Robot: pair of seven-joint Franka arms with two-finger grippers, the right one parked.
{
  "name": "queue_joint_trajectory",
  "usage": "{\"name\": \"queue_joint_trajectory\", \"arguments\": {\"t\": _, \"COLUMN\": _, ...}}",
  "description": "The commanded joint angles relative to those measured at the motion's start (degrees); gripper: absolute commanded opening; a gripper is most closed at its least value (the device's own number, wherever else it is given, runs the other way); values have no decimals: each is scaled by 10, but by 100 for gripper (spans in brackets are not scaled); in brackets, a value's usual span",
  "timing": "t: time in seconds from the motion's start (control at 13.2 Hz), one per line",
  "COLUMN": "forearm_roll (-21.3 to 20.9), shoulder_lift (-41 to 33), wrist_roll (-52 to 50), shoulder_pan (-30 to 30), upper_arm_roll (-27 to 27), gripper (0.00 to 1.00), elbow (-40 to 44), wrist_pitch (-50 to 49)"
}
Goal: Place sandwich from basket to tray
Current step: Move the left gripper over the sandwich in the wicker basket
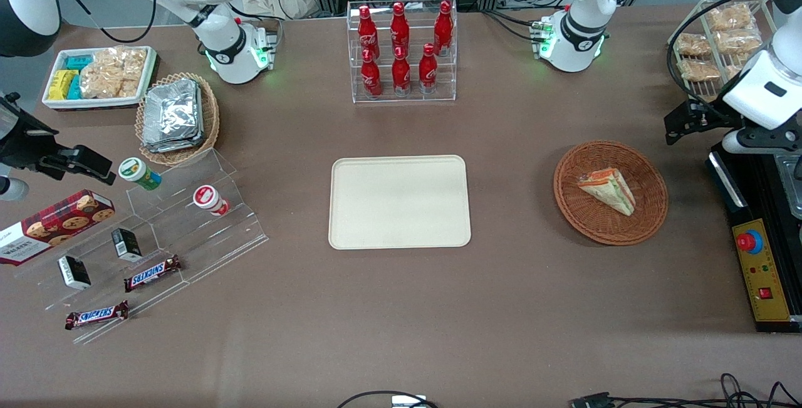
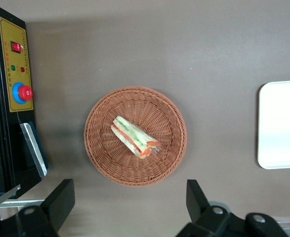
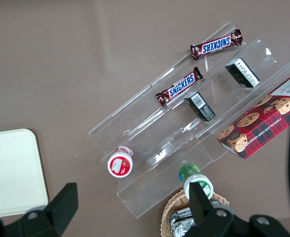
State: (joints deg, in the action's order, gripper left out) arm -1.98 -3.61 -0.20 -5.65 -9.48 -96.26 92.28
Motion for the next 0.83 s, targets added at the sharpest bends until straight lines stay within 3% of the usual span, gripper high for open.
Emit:
{"name": "queue_joint_trajectory", "arguments": {"t": 0.0, "forearm_roll": 8, "shoulder_lift": -3, "wrist_roll": 11, "shoulder_pan": 4, "upper_arm_roll": 10, "gripper": 100, "elbow": 5, "wrist_pitch": -14}}
{"name": "queue_joint_trajectory", "arguments": {"t": 0.46, "forearm_roll": 1, "shoulder_lift": 15, "wrist_roll": 1, "shoulder_pan": -37, "upper_arm_roll": 11, "gripper": 100, "elbow": -4, "wrist_pitch": -9}}
{"name": "queue_joint_trajectory", "arguments": {"t": 0.76, "forearm_roll": 0, "shoulder_lift": 24, "wrist_roll": -1, "shoulder_pan": -93, "upper_arm_roll": 10, "gripper": 100, "elbow": -62, "wrist_pitch": 50}}
